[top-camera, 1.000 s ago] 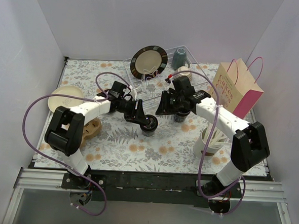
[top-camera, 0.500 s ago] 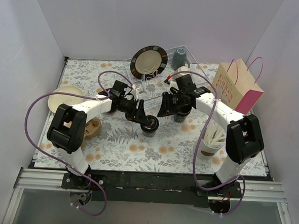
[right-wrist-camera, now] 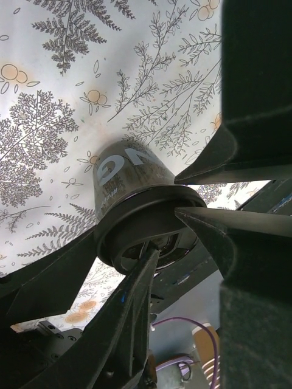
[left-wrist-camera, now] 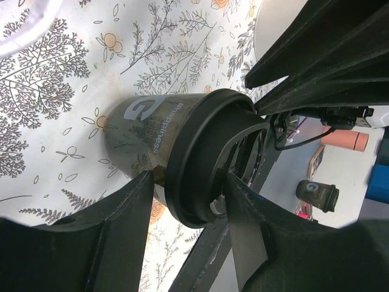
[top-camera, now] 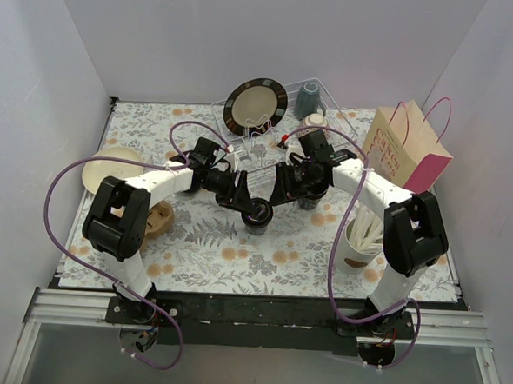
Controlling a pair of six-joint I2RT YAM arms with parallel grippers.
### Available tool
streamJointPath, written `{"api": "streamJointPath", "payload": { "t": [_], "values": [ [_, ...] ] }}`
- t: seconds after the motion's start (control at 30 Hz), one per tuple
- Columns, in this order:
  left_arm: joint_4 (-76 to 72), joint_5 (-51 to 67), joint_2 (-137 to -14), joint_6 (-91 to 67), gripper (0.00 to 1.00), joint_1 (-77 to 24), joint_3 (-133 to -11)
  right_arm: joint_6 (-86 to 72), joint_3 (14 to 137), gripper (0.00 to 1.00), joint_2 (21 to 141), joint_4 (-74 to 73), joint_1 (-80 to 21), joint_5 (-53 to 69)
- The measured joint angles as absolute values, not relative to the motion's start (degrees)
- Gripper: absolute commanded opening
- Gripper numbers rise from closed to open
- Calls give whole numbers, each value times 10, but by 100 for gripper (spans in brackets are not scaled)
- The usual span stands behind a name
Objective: Pack the takeout coffee
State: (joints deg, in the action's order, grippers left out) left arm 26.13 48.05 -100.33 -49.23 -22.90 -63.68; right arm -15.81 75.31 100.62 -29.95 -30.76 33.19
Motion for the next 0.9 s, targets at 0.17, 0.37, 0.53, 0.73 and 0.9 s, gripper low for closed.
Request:
{"api": "streamJointPath", "payload": {
  "t": [0.17,0.37,0.53,0.73,0.9],
  "values": [
    [261,485,-1006,-492,46,-228,-637,-156,751,29,1010,-297,-308,333],
    [260,490,-1009,-492,46,-227,-637,-159,731,25,1009,-276,-305,336],
    [257,495,-1013,-493,45,-227,-637,-178,696,23,1000,-233,-299,349],
    [252,500,-1016,-493,45,-226,-635,-197,662,22,980,-192,-298,343],
    [249,500,-1016,-495,45,-226,-634,-211,648,22,975,-175,-298,338]
  ]
}}
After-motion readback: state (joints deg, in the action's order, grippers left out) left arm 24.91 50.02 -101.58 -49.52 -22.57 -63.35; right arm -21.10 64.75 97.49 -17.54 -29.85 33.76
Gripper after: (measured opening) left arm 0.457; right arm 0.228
